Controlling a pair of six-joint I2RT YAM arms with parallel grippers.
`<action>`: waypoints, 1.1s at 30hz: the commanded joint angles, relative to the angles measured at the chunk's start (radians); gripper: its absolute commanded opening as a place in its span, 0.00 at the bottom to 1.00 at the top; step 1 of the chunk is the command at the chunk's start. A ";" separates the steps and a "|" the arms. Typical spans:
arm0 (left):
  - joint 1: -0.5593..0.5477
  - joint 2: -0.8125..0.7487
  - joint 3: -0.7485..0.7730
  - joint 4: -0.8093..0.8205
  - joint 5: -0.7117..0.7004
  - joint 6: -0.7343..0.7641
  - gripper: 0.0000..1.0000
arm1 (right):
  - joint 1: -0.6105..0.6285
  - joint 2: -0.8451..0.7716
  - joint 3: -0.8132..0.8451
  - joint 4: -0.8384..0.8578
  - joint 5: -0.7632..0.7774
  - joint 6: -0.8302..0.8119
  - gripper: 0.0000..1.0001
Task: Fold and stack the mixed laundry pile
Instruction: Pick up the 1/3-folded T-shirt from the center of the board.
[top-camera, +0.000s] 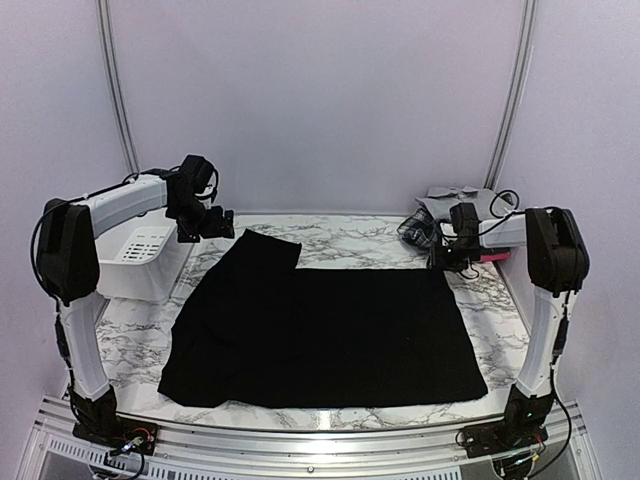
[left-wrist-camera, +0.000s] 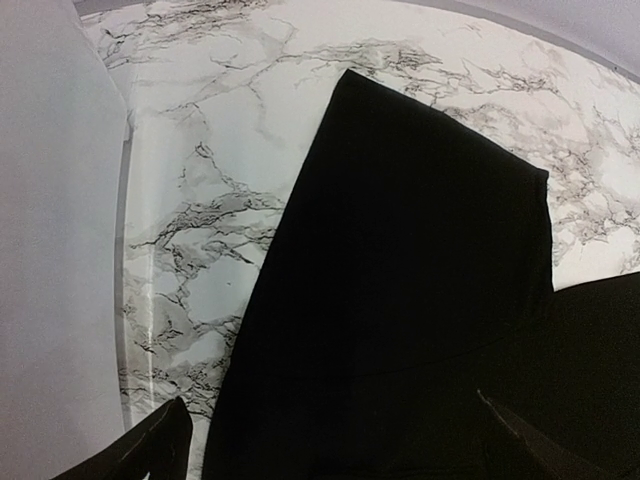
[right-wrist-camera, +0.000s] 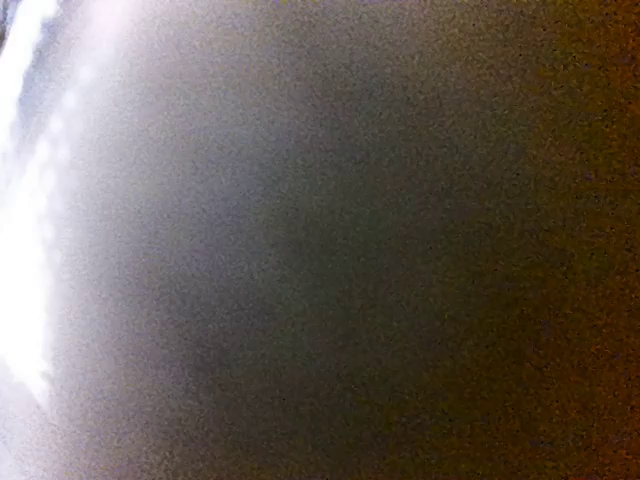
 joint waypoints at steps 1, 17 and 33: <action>0.007 0.023 0.051 0.009 0.004 0.011 0.99 | 0.012 0.059 0.035 -0.045 0.011 -0.009 0.41; 0.012 0.153 0.161 0.006 0.046 0.001 0.99 | 0.011 -0.025 -0.072 -0.079 0.094 0.026 0.52; 0.008 0.358 0.313 -0.042 -0.088 0.066 0.77 | 0.025 0.000 -0.006 -0.069 0.002 0.014 0.00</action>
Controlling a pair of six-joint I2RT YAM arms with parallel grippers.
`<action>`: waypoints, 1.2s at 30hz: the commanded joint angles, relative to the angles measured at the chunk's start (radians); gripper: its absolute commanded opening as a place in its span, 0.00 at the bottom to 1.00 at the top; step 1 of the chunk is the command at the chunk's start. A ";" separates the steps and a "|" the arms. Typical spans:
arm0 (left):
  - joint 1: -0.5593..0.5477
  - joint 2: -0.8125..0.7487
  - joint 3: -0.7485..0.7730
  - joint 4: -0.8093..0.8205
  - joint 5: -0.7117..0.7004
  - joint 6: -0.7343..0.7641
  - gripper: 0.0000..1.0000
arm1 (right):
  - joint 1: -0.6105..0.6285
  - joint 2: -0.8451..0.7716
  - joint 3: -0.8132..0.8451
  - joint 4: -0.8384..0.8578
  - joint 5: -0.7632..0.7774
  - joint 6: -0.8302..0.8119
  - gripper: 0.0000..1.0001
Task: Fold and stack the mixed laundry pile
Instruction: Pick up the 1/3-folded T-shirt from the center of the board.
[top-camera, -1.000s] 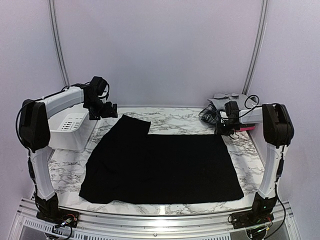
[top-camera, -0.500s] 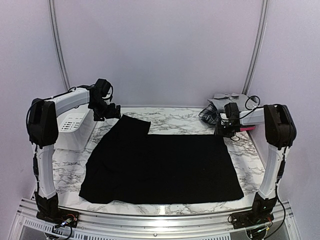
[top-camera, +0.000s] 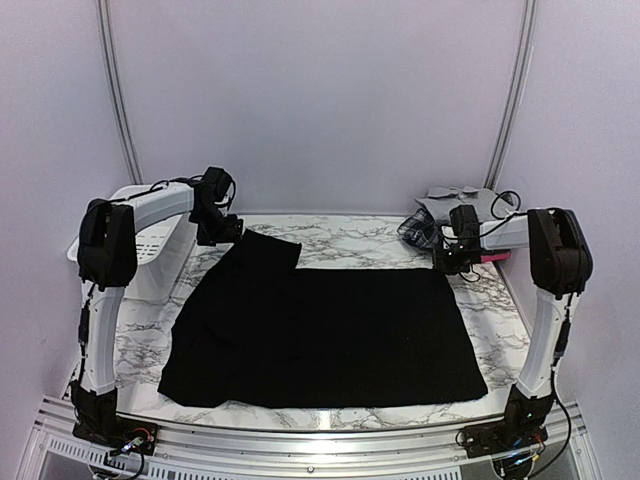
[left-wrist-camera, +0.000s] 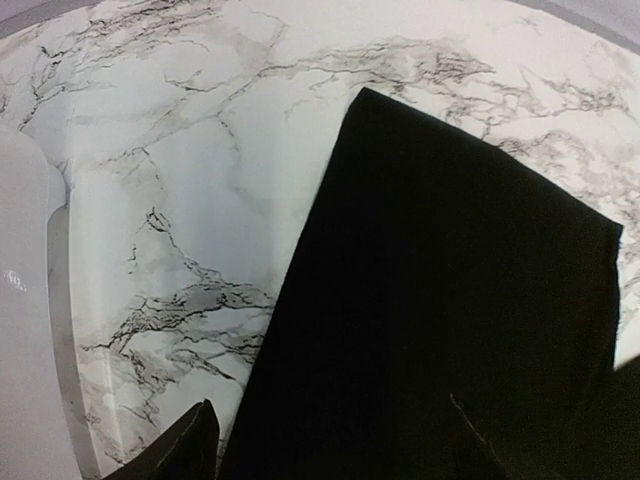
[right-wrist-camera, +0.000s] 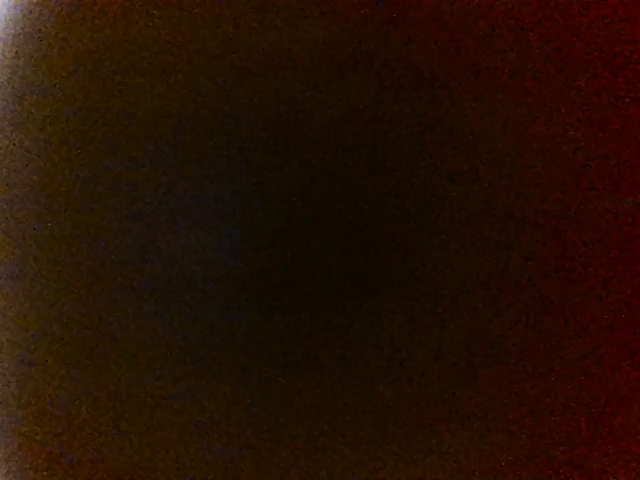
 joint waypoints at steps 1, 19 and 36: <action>0.000 0.061 0.052 -0.040 -0.071 0.041 0.77 | 0.016 0.025 0.027 -0.055 -0.043 0.001 0.00; -0.007 0.277 0.256 -0.045 -0.128 0.089 0.60 | 0.022 0.026 0.015 -0.060 -0.045 -0.007 0.00; 0.006 0.288 0.161 -0.045 0.058 0.071 0.20 | 0.023 0.005 0.017 -0.060 -0.063 -0.009 0.00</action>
